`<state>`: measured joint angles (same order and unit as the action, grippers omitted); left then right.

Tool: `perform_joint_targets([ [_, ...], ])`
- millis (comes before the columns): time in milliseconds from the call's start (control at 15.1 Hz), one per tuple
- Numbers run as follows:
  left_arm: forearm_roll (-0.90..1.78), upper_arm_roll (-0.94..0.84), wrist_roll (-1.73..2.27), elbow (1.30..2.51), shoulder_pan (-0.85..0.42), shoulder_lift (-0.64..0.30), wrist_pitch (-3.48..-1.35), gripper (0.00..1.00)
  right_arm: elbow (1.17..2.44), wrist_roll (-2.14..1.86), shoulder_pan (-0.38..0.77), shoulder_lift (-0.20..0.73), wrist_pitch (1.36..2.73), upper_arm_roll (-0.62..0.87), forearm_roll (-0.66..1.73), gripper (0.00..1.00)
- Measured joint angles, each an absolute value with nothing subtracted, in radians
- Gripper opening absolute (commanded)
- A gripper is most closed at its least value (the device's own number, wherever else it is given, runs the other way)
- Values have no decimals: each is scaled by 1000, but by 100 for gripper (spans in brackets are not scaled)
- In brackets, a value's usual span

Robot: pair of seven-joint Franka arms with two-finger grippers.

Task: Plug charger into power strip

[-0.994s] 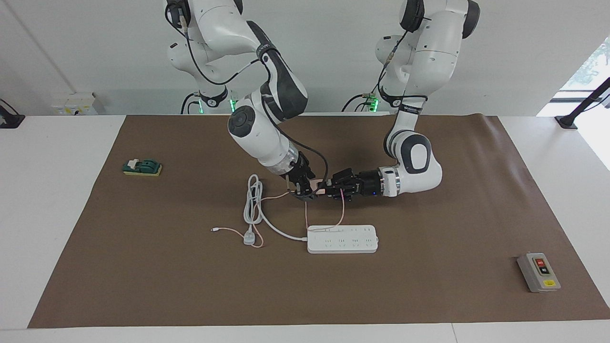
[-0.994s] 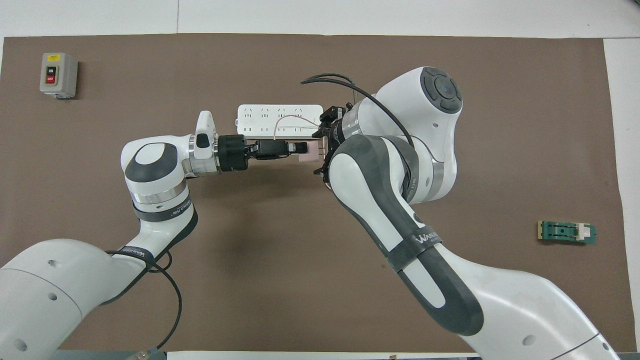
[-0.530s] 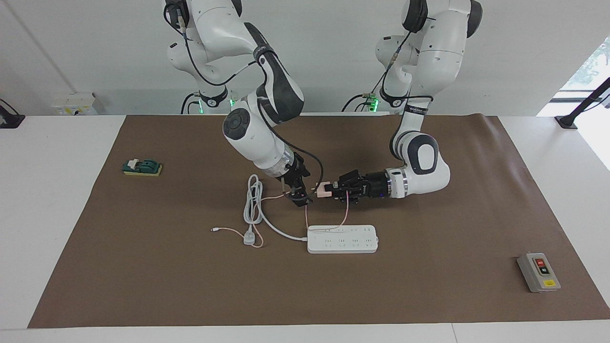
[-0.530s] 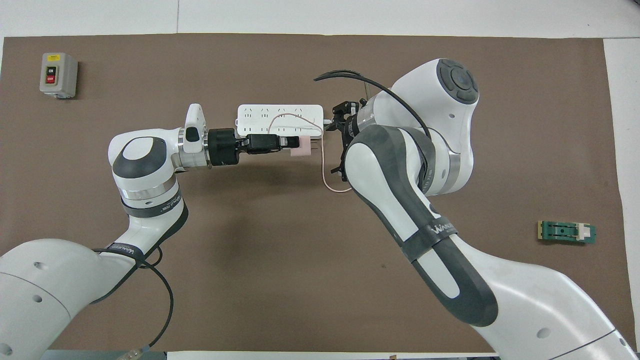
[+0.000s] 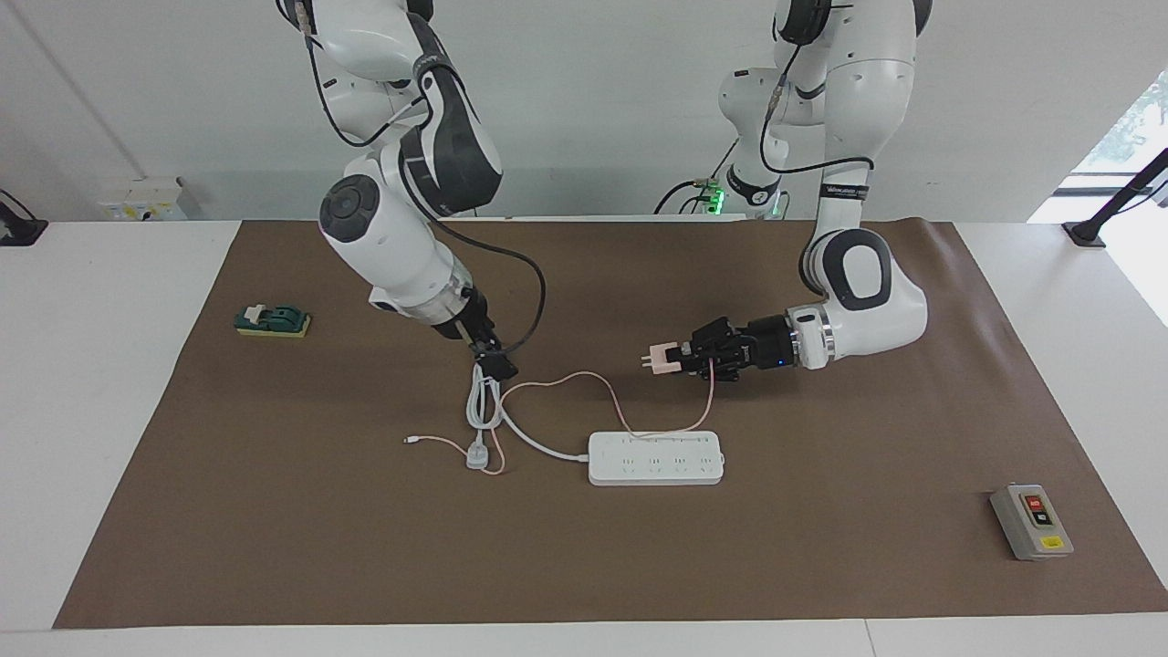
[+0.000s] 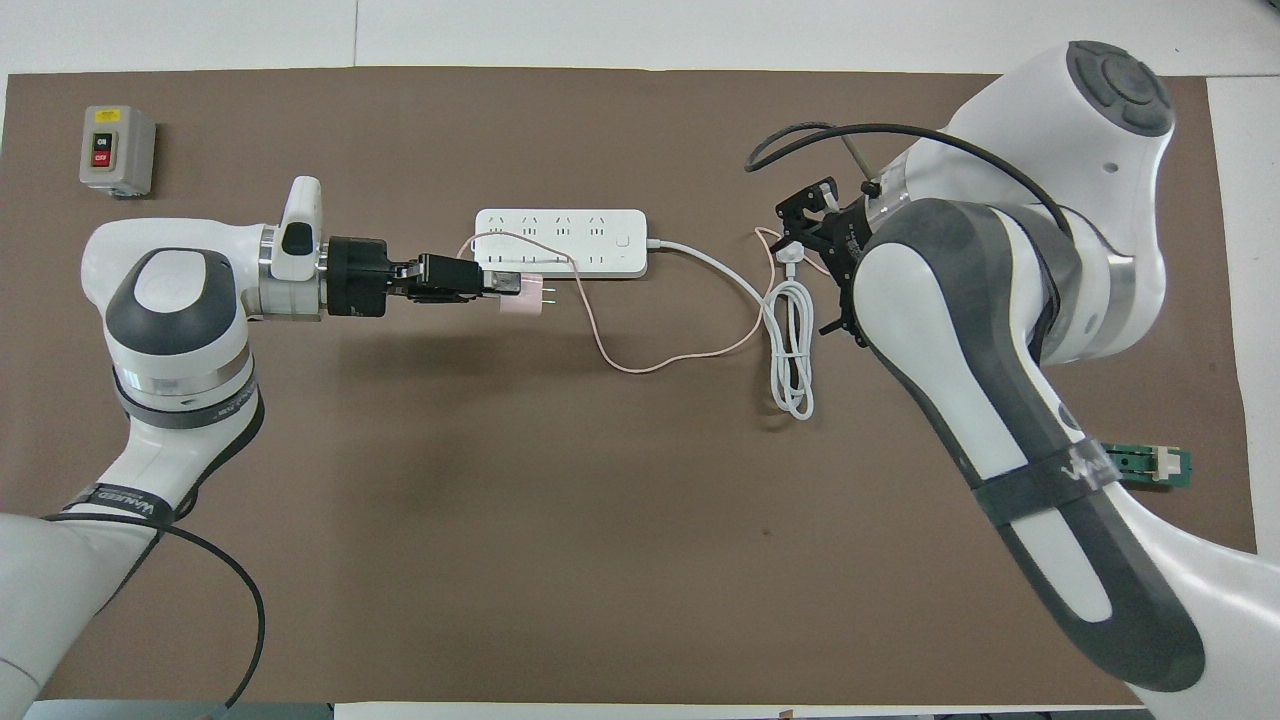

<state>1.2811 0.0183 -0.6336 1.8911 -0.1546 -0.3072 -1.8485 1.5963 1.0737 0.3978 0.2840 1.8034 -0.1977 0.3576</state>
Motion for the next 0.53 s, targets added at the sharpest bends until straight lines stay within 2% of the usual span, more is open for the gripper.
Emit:
perform_joint_targets([
  [530,778,157,-252,1606,-146,-270,-1567,0,1595,648,291,177,1626,-199,196,100],
])
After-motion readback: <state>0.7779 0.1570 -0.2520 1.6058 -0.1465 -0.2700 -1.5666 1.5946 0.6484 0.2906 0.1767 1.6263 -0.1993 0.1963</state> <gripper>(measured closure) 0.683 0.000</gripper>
